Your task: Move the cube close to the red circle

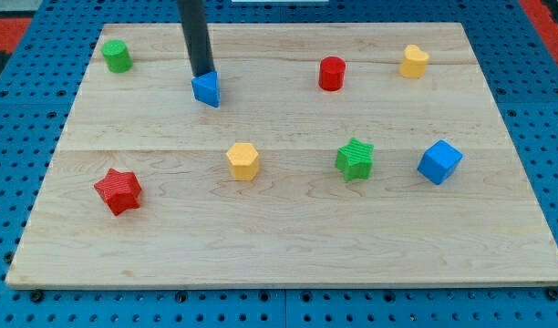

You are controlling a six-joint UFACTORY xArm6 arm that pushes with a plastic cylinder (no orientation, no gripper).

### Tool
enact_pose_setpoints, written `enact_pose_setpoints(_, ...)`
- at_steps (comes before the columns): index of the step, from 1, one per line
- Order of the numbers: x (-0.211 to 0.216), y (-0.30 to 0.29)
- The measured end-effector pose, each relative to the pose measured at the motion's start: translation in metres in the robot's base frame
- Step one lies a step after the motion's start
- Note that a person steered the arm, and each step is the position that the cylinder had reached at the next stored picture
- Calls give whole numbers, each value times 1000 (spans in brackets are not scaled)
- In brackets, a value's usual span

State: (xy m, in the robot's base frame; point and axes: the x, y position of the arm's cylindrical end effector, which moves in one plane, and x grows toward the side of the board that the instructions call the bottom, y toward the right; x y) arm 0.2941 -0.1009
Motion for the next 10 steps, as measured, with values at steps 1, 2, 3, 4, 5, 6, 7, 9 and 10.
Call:
enact_pose_setpoints(1, -7, 12)
enact_pose_setpoints(2, -10, 12)
enact_pose_setpoints(3, -24, 37)
enact_pose_setpoints(4, -24, 46)
enact_pose_setpoints(5, -24, 46)
enact_pose_setpoints(6, -3, 64)
enact_pose_setpoints(7, 17, 101)
enact_pose_setpoints(9, 53, 128)
enact_pose_setpoints(10, 75, 143)
